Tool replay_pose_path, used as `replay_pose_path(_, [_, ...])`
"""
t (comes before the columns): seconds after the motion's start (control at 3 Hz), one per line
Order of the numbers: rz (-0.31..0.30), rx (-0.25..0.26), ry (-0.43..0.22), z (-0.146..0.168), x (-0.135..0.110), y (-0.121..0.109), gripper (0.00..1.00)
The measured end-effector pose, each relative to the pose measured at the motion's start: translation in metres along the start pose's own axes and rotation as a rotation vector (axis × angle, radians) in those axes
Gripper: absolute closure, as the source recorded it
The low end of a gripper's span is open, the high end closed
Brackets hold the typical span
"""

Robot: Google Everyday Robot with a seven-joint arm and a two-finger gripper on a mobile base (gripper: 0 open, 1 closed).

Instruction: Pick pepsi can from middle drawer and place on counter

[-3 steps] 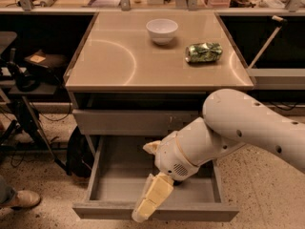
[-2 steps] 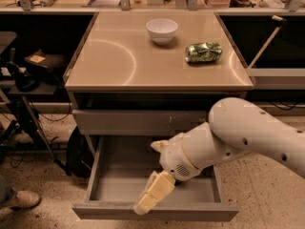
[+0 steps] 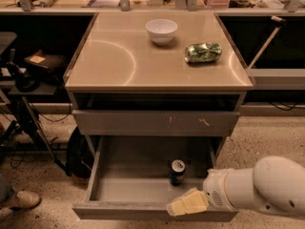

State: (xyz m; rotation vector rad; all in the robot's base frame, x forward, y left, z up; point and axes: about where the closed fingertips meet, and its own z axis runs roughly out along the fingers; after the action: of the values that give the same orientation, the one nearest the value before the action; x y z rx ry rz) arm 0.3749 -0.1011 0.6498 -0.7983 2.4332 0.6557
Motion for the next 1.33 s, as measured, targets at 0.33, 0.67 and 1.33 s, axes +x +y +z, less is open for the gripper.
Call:
replay_pose_path(0.33, [0.081, 0.062, -0.034, 0.001, -0.003, -0.011, 0.00])
replay_pose_path(0.67, [0.114, 0.055, -0.055, 0.024, 0.004, -0.016, 0.00])
replay_pose_path(1.33, [0.332, 0.075, -0.032, 0.136, 0.032, -0.043, 0.00])
